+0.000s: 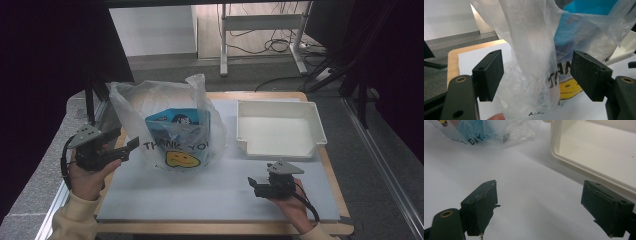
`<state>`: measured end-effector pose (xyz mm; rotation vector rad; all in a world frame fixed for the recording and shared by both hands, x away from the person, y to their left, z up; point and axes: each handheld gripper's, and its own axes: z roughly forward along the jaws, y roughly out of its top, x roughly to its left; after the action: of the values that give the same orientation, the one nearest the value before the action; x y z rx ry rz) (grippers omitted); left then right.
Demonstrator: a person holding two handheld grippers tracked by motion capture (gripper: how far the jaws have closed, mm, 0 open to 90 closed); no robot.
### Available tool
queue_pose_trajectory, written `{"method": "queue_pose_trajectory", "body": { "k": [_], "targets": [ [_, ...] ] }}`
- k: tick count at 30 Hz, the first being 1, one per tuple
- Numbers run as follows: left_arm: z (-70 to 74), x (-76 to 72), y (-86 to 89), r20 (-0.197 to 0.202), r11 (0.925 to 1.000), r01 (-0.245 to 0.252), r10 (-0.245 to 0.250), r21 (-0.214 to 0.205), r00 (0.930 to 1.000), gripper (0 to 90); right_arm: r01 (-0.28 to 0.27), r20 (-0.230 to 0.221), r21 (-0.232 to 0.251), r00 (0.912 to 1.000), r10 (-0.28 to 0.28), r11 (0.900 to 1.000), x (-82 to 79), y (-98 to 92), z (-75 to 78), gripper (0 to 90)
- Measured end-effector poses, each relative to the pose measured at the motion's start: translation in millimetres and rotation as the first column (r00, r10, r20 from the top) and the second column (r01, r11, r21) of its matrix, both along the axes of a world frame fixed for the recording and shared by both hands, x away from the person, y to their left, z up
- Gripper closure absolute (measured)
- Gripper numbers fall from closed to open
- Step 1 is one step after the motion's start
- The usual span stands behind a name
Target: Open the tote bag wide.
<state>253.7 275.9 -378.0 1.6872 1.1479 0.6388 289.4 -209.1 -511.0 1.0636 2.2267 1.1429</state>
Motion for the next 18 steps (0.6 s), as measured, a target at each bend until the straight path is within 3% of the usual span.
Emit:
{"method": "queue_pose_trajectory", "body": {
  "k": [10,13,14,16,18],
  "targets": [
    [6.8,13.3,-1.7,0.004,0.9999,-0.011,0.011,0.010,0.9999,35.8,0.006,-0.002,-0.007,1.0000,-0.006,1.0000,0.2,0.0,-0.5,14.0],
    [7.2,17.4,-2.2,0.008,0.9999,-0.012,0.012,0.008,0.9999,49.8,0.008,-0.002,-0.005,1.0000,-0.008,1.0000,0.7,-0.5,-0.8,13.9],
    [7.0,18.4,-2.6,0.011,0.9999,-0.012,0.012,0.007,0.9999,49.8,0.008,-0.002,-0.005,1.0000,-0.008,1.0000,0.7,-0.5,-0.8,13.9],
    [6.2,21.0,-4.4,0.010,1.0000,-0.004,0.004,0.008,0.9999,63.8,0.013,0.000,-0.009,0.9999,-0.013,0.9999,1.0,-1.0,-0.9,14.0],
    [5.7,21.7,-5.3,0.011,1.0000,0.003,-0.003,0.007,0.9999,71.5,0.015,-0.003,-0.010,0.9999,-0.015,0.9998,1.4,-1.3,-1.2,14.1]
  ]
}}
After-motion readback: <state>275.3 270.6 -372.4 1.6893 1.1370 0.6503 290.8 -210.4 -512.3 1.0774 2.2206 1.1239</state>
